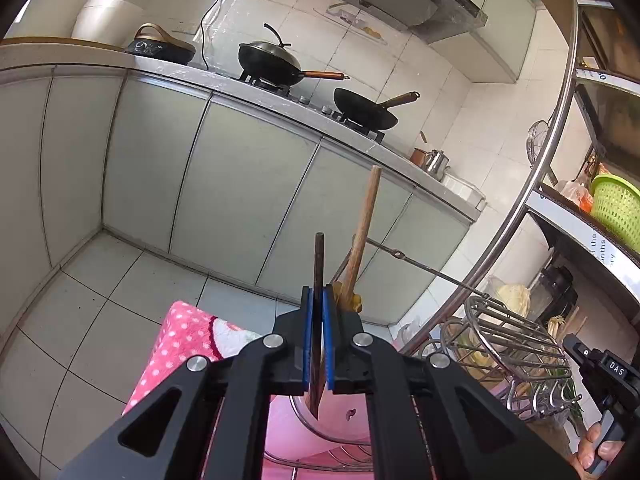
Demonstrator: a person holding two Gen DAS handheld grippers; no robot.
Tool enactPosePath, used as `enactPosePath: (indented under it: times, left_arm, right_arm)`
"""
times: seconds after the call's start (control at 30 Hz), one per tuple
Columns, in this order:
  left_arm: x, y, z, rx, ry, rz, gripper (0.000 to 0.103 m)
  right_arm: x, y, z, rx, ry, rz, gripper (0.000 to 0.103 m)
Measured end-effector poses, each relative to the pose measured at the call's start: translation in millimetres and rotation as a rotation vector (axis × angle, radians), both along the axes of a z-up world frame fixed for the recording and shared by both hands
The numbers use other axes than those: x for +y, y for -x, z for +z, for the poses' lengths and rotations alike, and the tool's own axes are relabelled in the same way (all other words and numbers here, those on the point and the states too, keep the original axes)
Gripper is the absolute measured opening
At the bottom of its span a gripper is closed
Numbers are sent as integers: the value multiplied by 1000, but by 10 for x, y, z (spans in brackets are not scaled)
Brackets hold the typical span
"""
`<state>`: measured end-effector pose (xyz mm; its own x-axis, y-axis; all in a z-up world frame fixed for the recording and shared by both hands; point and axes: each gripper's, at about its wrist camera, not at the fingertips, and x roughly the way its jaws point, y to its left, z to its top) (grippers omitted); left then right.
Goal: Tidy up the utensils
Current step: 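Put the dark chopstick in the pink cup with left gripper while right drops a wooden one, then grasp the black spoon with the left gripper while the right gripper grasps the clear plastic fork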
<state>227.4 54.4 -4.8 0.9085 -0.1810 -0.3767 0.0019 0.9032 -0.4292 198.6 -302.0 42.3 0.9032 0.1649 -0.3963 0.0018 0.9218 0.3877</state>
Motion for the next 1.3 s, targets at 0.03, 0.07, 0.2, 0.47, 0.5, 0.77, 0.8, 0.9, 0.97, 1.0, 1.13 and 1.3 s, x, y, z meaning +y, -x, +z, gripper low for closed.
enactPosePath:
  times: [0.03,0.07,0.2,0.47,0.5,0.77,0.8,0.9,0.97,1.0,1.13,1.3]
  left_arm:
    - [-8,-18,9,2,2,-5,4]
    - [-11,-21,16,3,1,-6,4]
    - [-5,39,57,-10,-16,-10,8]
    - [-21,254,180,1,-50,-35,39]
    - [-17,291,187,7,-50,-37,40]
    - [-80,692,81,104,-130,-107,40]
    - [-119,742,41,127,-154,-130,40]
    - [-246,852,-131,198,-205,-206,38]
    - [-371,886,-283,264,-250,-262,35]
    - [-437,887,-372,303,-267,-290,30]
    - [-678,794,-757,498,-279,-390,16]
    - [-878,625,-1147,683,-233,-442,13]
  right_arm:
    - [14,-25,-2,7,5,3,6]
    - [19,-38,-11,13,4,9,6]
    - [27,-11,-65,39,-17,35,9]
    - [5,226,-58,65,-9,45,40]
    - [3,290,-48,63,-5,43,41]
    - [81,745,-187,109,11,85,46]
    - [98,790,-235,125,9,96,46]
    - [159,905,-459,205,-9,139,46]
    - [192,944,-600,260,-17,158,46]
    - [209,967,-680,288,-25,168,46]
    - [252,1024,-888,358,-54,189,46]
    - [315,1090,-1024,405,-62,228,46]
